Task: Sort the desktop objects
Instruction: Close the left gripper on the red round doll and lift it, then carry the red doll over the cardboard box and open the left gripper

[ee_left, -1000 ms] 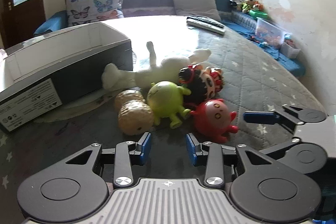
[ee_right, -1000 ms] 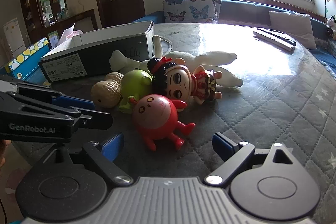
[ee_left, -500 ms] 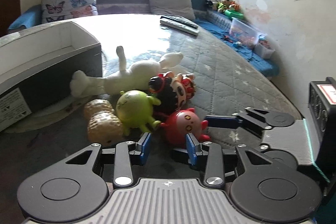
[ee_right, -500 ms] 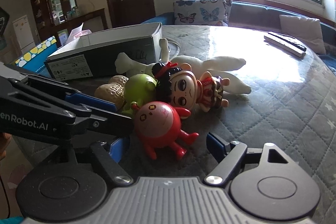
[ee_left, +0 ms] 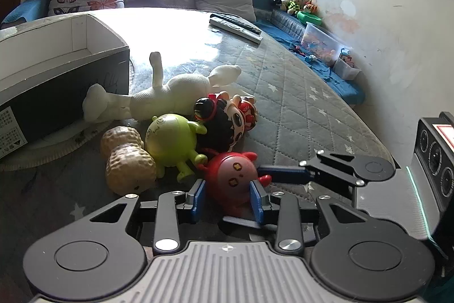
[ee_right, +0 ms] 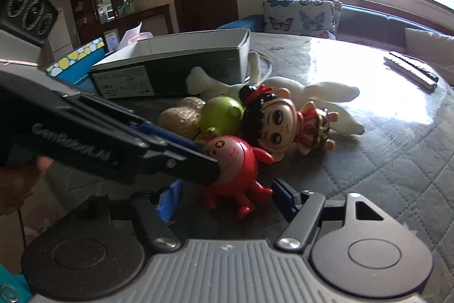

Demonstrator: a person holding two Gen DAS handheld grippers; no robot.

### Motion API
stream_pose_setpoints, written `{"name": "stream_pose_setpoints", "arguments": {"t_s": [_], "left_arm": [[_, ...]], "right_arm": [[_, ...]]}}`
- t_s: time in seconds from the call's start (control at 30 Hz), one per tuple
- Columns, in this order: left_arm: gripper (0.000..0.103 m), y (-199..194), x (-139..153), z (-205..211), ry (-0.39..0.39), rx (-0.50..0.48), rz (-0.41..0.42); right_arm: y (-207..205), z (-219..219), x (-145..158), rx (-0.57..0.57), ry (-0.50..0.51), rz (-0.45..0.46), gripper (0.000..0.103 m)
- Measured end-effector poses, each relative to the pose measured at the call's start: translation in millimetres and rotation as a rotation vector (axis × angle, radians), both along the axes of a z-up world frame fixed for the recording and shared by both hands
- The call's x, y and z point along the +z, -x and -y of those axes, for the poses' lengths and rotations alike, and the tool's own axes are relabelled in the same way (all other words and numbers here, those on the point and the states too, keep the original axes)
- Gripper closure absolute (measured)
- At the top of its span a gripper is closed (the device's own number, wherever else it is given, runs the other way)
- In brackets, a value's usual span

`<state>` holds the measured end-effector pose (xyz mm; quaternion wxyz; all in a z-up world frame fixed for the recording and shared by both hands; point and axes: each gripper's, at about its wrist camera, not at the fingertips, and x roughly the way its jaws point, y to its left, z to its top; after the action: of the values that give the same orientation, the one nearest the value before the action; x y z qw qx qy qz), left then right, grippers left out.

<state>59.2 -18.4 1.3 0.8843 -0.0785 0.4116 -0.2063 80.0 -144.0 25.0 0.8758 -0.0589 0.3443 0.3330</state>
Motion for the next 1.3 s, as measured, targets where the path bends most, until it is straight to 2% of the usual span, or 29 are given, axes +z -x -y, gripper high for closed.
{"name": "stream_pose_setpoints", "arguments": {"t_s": [0.27,0.37,0.43,0.53,0.77,0.97,1.3], "left_arm": [[0.066,-6.9,-2.1,-3.1,0.031,0.0,-0.013],[0.066,-9.0,-2.7,-5.5,0.044,-0.004,-0.017],[0.066,-9.6,-3.3,-6.9,0.053,-0.005,-0.021],[0.067,-7.4,-2.6,-7.7,0.064,-0.016,-0.019],[0.067,7.0,14.9,-12.4,0.079,-0.028,0.038],[0.068,3.7,41.4,-31.1,0.077,0.02,0.118],[0.071,-41.9,69.4,-79.5,0.082,0.143,0.179]], "right_arm": [[-10.1,-3.1,-2.3,-0.015,-0.02,-0.014,0.037],[-13.5,-4.5,-5.4,-0.029,-0.026,-0.016,0.042],[-13.9,-2.7,-5.4,-0.039,-0.033,-0.021,0.05],[-12.5,0.7,-4.3,-0.047,-0.038,-0.026,0.051],[-0.8,0.0,14.2,-0.037,-0.035,0.015,0.052],[-13.6,-17.3,40.0,0.009,-0.054,0.073,0.054],[-69.5,-72.1,69.7,0.078,-0.053,0.139,0.057]]}}
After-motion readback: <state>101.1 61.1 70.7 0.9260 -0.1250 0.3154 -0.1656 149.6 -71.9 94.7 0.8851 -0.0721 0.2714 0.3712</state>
